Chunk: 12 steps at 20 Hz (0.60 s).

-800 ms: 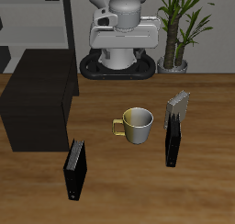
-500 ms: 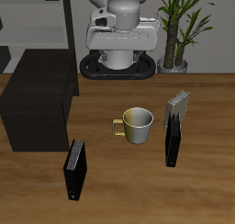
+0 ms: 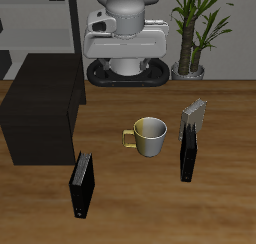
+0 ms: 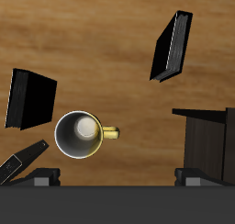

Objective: Place the right black book upright on top of the shelf and place the left black book upright on top of the shelf

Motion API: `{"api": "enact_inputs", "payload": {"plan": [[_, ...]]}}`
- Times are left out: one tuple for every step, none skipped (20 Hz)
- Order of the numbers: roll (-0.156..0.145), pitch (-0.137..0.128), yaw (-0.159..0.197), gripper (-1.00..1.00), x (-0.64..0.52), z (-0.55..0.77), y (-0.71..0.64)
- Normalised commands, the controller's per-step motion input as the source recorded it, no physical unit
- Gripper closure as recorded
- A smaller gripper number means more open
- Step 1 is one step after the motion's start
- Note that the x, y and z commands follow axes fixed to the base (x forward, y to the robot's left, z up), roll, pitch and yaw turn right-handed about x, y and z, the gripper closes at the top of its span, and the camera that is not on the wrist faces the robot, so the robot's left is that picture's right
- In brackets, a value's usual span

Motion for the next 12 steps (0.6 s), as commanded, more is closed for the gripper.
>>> {"api": "enact_inputs", "payload": {"plan": [[0.242,-0.044,0.105,-1.0,0.46,0.07,0.01],[0.013,-0.045,-0.138,-1.0,0.61,0.21,-0.38],[0.07,-0.147,0.265,-1.0,0.5,0.07,-0.03],[0.035,0.1,-0.073,-1.0,0.64,-0.05,-0.28],[-0.046,0.007,-0.069,-1.0,0.48,-0.02,-0.21],[0.05,-0.003,0.04,-1.0,0.49,0.04,-0.19],[0.0,0.0,0.0,-1.0,0.0,0.0,-0.02],[-0.07,-0.06,-0.061,-1.0,0.45,0.16,-0.41],[-0.011,0.0,-0.198,-1.0,0.32,0.05,-0.22],[0.034,-0.135,0.185,-1.0,0.4,0.1,-0.08],[-0.089,0.032,-0.06,-1.0,0.5,-0.11,-0.41],[0.081,-0.081,0.096,-1.0,0.51,-0.02,-0.21]]}}
